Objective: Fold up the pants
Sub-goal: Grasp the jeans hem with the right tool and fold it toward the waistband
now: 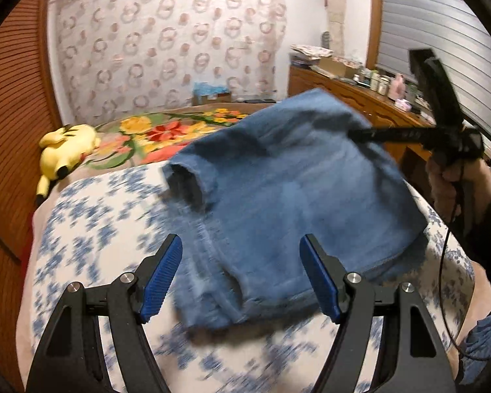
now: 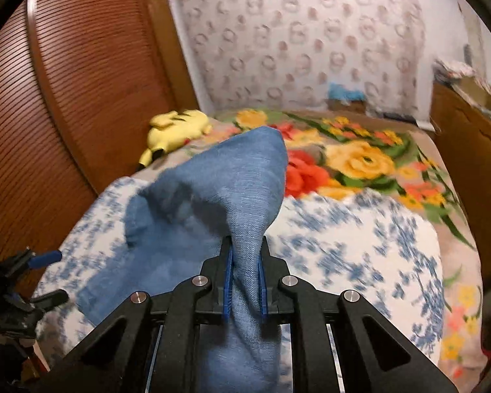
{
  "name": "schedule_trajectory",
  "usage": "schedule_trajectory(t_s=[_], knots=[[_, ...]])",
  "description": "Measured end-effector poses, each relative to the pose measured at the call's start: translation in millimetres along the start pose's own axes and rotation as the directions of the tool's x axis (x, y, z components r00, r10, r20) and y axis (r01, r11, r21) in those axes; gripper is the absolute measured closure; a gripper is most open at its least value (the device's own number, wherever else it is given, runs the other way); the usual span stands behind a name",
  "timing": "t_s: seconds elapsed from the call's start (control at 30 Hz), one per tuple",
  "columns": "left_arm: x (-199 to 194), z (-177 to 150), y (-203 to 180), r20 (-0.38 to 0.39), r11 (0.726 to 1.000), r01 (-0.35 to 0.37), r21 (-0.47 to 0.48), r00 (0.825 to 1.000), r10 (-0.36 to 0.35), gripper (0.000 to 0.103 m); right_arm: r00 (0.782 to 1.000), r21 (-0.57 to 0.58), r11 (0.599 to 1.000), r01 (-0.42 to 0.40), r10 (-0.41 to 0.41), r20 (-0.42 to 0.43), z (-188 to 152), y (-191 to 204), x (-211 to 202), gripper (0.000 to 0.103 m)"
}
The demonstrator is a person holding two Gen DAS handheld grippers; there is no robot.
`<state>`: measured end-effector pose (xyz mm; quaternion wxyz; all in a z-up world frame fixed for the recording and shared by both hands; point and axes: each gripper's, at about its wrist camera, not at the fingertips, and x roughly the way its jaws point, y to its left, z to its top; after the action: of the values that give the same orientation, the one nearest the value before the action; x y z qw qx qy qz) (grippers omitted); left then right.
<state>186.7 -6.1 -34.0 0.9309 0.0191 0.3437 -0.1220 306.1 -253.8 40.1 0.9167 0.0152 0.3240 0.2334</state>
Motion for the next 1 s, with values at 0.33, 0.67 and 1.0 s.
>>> schedule_trajectory(t_s=[0.33,0.67,1.0], knots=[[40.0,10.6,-28.3,-0.062,0.997,0.055,0.045,0.997,-0.052,0.028,0.996,0.072,0.997,-0.013,0.019,-0.083,-20.5,-14.4,9.4,0.060],[57.7,-0.4,-27.8,-0.116,0.998,0.057,0.033,0.992,-0.053,0.028,0.992,0.085,0.996,0.007,0.004,-0.129,-42.1,-13.6,1.2,0.059],[66.5,-8.1,-25.1,-0.132,0.997,0.069,0.023,0.989,-0.065,0.028,0.985,0.078,0.996,0.035,-0.021,-0.169,-66.8,0.8,-8.5,0.052]])
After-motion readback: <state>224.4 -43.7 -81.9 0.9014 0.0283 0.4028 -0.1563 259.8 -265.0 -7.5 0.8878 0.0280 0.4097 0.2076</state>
